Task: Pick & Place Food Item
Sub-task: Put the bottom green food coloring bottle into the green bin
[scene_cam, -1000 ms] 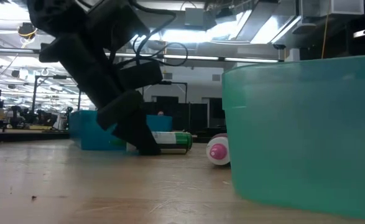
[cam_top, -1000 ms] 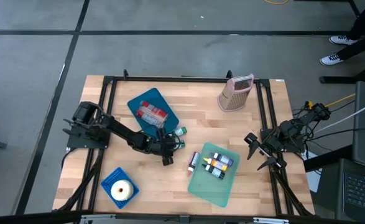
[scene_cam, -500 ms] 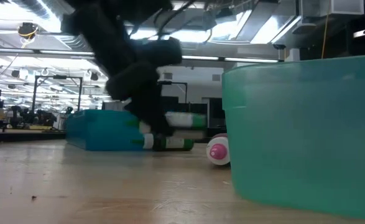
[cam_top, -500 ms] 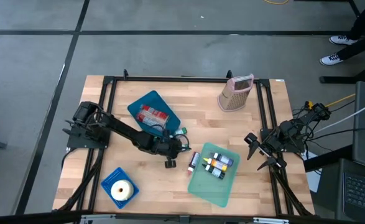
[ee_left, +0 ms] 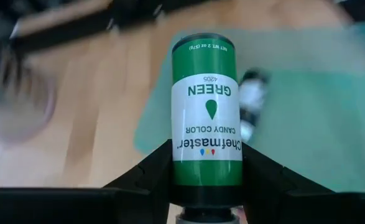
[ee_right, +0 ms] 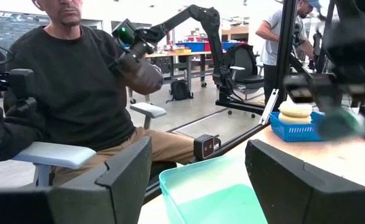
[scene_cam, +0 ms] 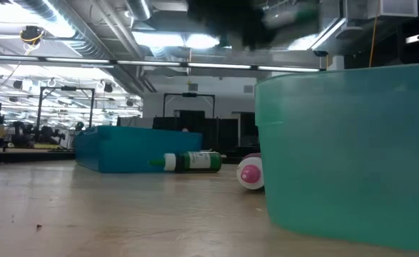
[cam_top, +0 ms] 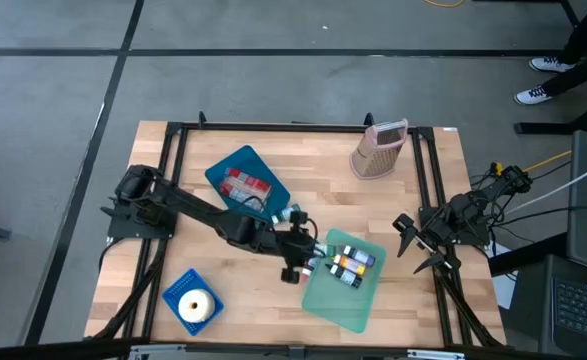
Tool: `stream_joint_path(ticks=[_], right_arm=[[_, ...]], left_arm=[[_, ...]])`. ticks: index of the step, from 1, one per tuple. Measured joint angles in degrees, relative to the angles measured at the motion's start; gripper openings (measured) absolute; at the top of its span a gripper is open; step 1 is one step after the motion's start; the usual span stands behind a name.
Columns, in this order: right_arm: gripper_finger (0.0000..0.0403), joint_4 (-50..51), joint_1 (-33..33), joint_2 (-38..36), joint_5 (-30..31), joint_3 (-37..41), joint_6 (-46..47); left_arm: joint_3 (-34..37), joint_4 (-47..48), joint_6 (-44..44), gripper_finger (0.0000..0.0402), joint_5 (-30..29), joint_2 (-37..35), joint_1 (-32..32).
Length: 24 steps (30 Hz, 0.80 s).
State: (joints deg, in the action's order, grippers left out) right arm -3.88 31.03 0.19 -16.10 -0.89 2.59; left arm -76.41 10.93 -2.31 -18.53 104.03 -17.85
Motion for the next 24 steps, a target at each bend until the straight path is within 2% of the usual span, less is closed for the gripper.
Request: stream_joint_path(ticks=[4, 10, 17, 24], right_arm=[[0.0254, 0.02, -0.01, 0.0, 0.02, 0.0, -0.02], [0.0254, 0.02, 0.0, 0.0, 0.02, 0.0, -0.04], [0.0254, 0.0, 0.0, 0.0, 0.09, 0.0, -0.26], [0.0254, 0.01, 0.0, 0.0, 0.23, 0.0, -0.47]], left_arm=[[-3.47, 1.83, -4.12, 0.0139, 3.6, -0.07, -1.63], [-3.55, 2.96, -3.26, 0.0139, 4.03, 2.65, -2.8], [-3.49, -3.92, -3.49, 0.0139, 7.24, 9.81, -3.12], [-6.81, -5.97, -5.49, 0.0138, 9.47, 11.21, -3.06]])
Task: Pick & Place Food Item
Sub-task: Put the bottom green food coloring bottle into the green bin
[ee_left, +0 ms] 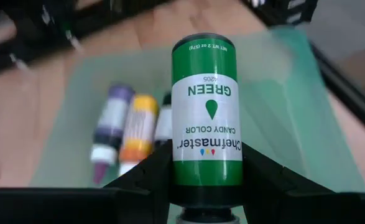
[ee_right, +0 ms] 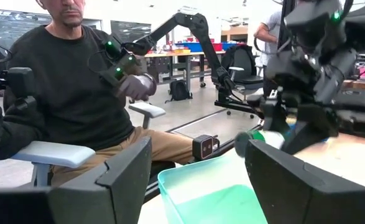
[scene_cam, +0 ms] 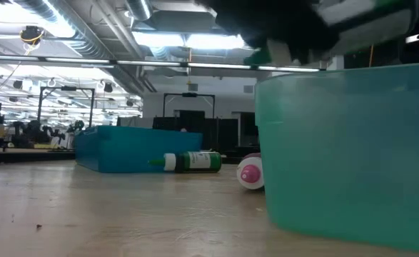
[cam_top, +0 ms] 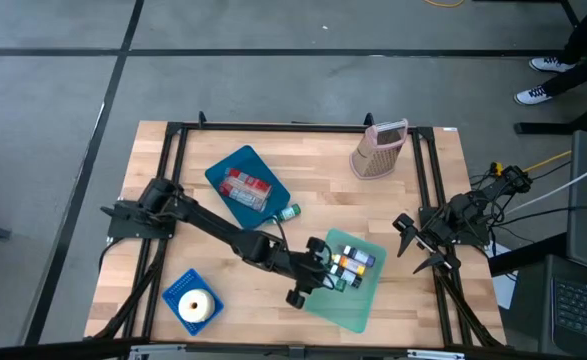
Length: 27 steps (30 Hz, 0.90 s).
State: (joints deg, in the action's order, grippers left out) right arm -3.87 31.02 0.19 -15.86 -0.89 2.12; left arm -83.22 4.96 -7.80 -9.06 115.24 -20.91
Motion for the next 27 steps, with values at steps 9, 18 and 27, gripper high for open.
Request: stream_joint_path(ticks=[9, 18, 27], right_arm=[[0.0254, -0.01, -0.01, 0.0, -0.02, 0.0, -0.06], [0.0254, -0.38, -0.04, 0.0, -0.02, 0.0, -1.03], [0.0254, -0.05, 0.0, 0.0, -0.06, 0.0, 0.26]], left_arm=[[-3.99, -0.54, -2.92, 0.0138, 1.8, 0.61, 0.74], [-13.83, 0.61, -4.18, 0.0138, 9.28, 11.7, 1.15], [-22.73, 10.74, -4.79, 0.0137, 9.4, 16.69, 1.93]])
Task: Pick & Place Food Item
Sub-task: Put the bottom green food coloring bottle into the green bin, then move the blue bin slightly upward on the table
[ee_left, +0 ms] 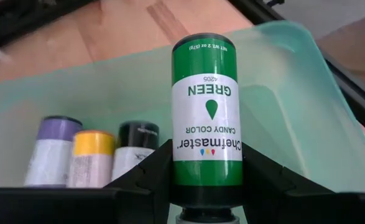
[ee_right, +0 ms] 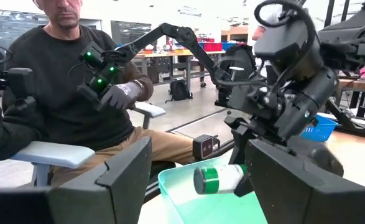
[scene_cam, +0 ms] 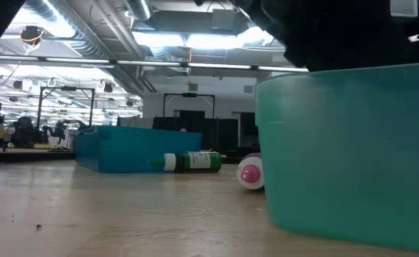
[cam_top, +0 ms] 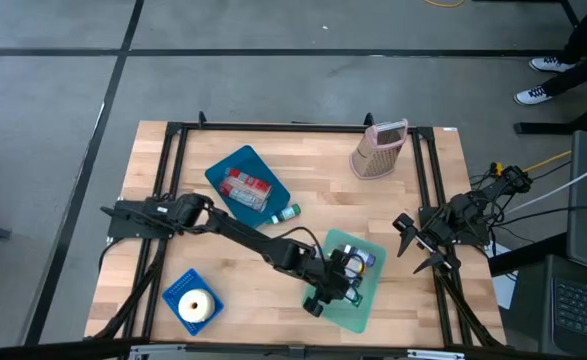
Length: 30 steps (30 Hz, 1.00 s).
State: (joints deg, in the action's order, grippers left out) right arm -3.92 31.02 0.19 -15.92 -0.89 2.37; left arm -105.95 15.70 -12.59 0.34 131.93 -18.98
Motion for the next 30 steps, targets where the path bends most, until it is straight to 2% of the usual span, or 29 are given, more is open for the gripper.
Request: stream_joint_path(ticks=[9, 18, 24, 27, 30], right_arm=[[0.0254, 0.04, -0.02, 0.0, 0.0, 0.0, -0.03], [0.0254, 0.06, -0.02, 0.0, -0.04, 0.0, -0.04], [0.0254, 0.06, -0.02, 0.0, -0.13, 0.0, -0.02], [0.0254, 0.06, -0.02, 0.0, -0.15, 0.0, -0.02], [0.0254, 0.08, -0.02, 0.0, -0.15, 0.0, 0.0]], left_arm=[[0.0, -0.66, 0.38, 0.0145, 0.98, 0.23, 0.4], [0.01, -1.11, 0.85, 0.0198, 0.58, 0.18, 0.54], [0.02, -1.84, 1.34, 0.0217, 0.16, 0.16, 0.59], [0.02, -1.2, 1.18, 0.0218, -2.59, -0.4, 0.7], [0.02, 0.13, 0.8, 0.0215, -8.59, -2.65, 0.71]])
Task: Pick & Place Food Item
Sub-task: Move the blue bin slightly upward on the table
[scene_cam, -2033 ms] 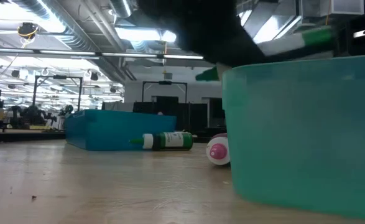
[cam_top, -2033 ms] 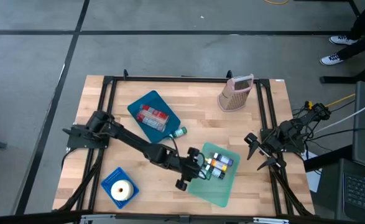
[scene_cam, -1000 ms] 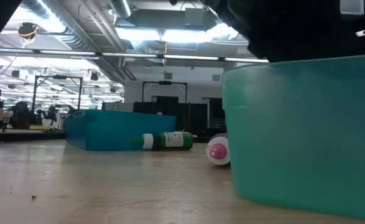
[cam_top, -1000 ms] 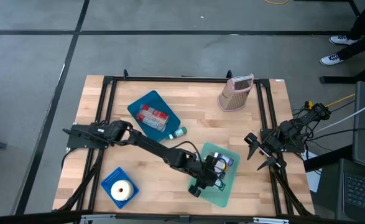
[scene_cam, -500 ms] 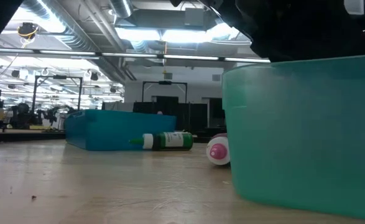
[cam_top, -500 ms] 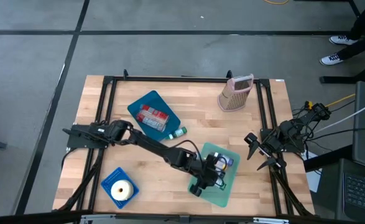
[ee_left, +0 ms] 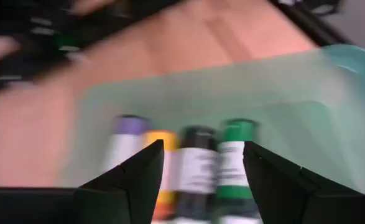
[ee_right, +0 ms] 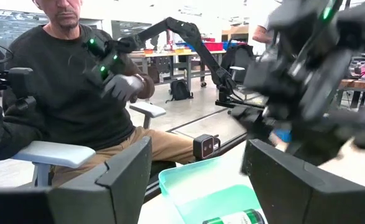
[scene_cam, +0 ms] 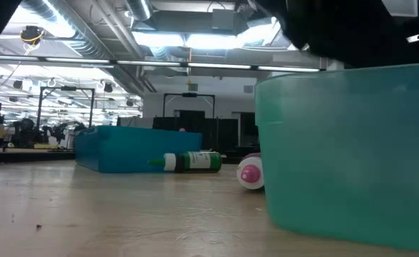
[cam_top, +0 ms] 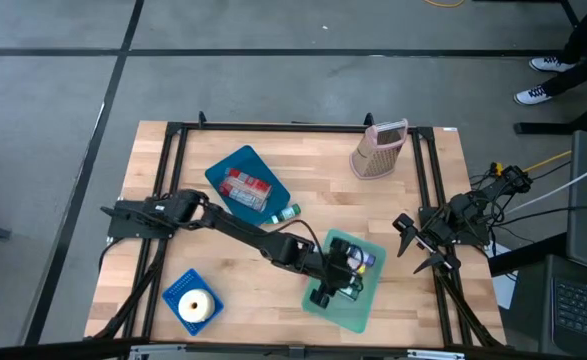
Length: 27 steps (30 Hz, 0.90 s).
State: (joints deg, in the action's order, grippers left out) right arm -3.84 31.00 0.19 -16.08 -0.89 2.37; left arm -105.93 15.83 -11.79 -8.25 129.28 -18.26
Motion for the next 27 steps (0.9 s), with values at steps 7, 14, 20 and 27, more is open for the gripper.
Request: stream_joint_path(ticks=[7, 14, 20, 27], right_arm=[[0.0254, 0.05, 0.02, 0.0, -0.56, 0.0, 0.18], [0.0254, 0.04, 0.02, 0.0, -1.55, 0.0, 0.25], [0.0254, 0.04, 0.02, 0.0, -1.55, 0.0, 0.26], [0.0254, 0.17, 0.01, 0.0, -1.54, 0.0, 1.47]], left_arm=[[0.0, 6.46, 1.85, 0.0204, -11.88, -8.57, 0.35], [-0.04, 19.57, 8.46, 0.0201, -22.38, -12.34, 0.79], [2.43, 17.19, 11.43, 0.0198, -20.69, -12.5, 0.76], [20.48, -9.94, 9.6, 0.0198, -16.12, -20.15, 0.62]])
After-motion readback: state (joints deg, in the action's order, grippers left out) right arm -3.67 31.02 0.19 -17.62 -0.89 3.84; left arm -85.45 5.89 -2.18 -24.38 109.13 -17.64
